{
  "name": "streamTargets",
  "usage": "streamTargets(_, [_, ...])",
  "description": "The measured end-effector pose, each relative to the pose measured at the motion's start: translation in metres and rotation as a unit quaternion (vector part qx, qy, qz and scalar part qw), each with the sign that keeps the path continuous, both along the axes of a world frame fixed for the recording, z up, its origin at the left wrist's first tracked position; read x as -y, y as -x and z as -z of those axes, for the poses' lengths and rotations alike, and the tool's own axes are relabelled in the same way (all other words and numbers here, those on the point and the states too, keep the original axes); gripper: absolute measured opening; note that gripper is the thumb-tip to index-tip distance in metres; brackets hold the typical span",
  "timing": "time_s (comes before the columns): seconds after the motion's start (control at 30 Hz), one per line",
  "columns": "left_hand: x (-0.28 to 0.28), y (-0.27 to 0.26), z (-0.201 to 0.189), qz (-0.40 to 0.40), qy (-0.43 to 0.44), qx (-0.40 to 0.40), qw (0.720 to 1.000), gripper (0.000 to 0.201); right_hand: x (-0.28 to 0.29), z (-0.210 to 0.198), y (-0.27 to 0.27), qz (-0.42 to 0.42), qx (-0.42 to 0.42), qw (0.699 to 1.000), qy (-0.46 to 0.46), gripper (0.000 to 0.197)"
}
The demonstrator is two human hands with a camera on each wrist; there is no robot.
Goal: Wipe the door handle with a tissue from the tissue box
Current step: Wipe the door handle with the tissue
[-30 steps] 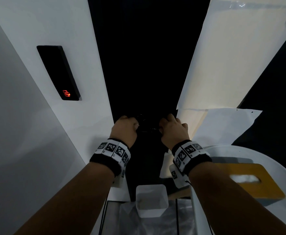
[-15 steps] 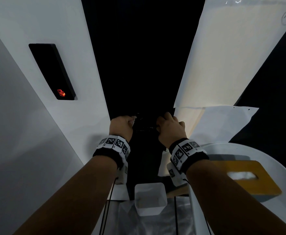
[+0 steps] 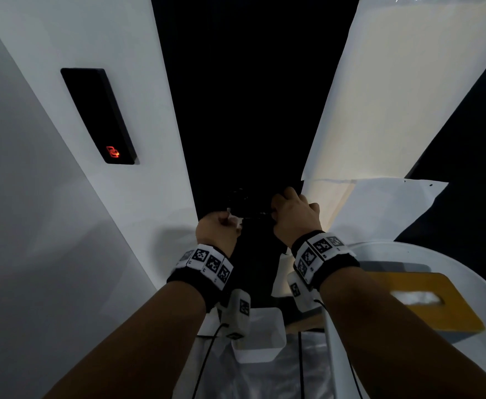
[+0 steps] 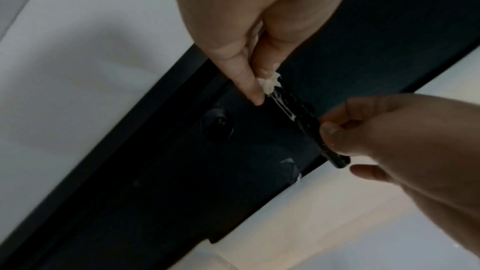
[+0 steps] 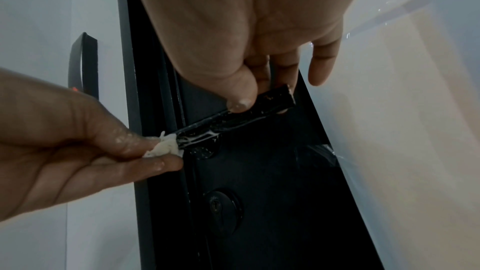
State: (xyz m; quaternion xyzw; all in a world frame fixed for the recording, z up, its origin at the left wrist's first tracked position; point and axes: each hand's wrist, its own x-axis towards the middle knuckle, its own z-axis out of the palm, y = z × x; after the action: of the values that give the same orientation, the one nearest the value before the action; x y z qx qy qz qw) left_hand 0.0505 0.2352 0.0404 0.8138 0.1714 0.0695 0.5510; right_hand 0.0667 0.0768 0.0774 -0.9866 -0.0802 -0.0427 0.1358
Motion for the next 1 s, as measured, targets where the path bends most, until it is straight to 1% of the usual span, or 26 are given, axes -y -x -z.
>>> streamTargets(0.03, [0.002,-0.001,0.001,-0.004,0.043,-0.003,0.999,0.016,0.001,0.000,0.000,0.000,0.000,1.000,0.000,0.030])
streamTargets(0.1, [0.007,-0.002,-0.001,-0.003,0.161,-0.017,0.987,0.010,0.001,0.001,0.000,0.000,0.001,1.000,-0.002,0.029])
streamTargets(0.17, [0.009,-0.005,-0.001,-0.023,0.251,-0.036,0.967,0.019,0.002,0.001,-0.001,-0.002,0.000,1.000,-0.002,0.028])
streamTargets(0.2, [0.011,-0.005,-0.001,-0.038,0.305,-0.043,0.951,0.021,0.002,0.001,-0.001,-0.003,-0.002,1.000,-0.001,0.028])
streamTargets(0.27, [0.017,-0.003,-0.002,-0.061,0.349,-0.045,0.934,0.016,0.003,0.001,-0.002,-0.004,-0.002,1.000,0.003,0.028])
streamTargets(0.37, [0.028,0.002,-0.005,-0.062,0.393,-0.038,0.917,0.003,0.004,0.001,-0.003,-0.006,-0.001,1.000,0.003,0.028])
streamTargets(0.47, [0.035,0.006,-0.008,-0.048,0.413,-0.050,0.908,0.003,0.004,0.002,-0.004,-0.008,0.001,1.000,0.005,0.028])
streamTargets(0.53, [0.036,0.009,-0.007,-0.025,0.394,-0.066,0.916,0.005,0.005,0.002,-0.005,-0.009,0.001,1.000,0.005,0.027])
streamTargets(0.63, [0.030,0.015,-0.002,-0.007,0.295,-0.082,0.952,0.007,0.006,0.003,-0.005,-0.013,0.002,1.000,0.004,0.025])
streamTargets(0.7, [0.021,0.017,-0.004,-0.033,0.222,-0.060,0.973,0.005,0.006,0.003,-0.006,-0.013,0.004,1.000,0.006,0.026])
streamTargets(0.73, [0.015,0.017,-0.008,-0.051,0.194,-0.043,0.979,0.008,0.006,0.003,-0.006,-0.013,0.004,1.000,0.006,0.026])
streamTargets(0.8, [0.002,0.014,-0.012,-0.079,0.157,-0.020,0.984,0.016,0.006,0.003,-0.006,-0.013,0.002,1.000,0.004,0.026])
streamTargets(0.87, [-0.009,0.009,-0.015,-0.095,0.110,-0.004,0.989,0.011,0.006,0.003,-0.005,-0.014,0.001,1.000,0.003,0.025])
streamTargets(0.93, [-0.015,0.002,-0.012,-0.073,0.058,0.001,0.996,0.006,0.006,0.003,-0.005,-0.012,0.002,1.000,0.003,0.025])
streamTargets(1.0, [-0.015,-0.004,-0.006,-0.033,0.020,0.000,0.999,0.013,0.005,0.003,-0.005,-0.012,0.001,1.000,0.005,0.026])
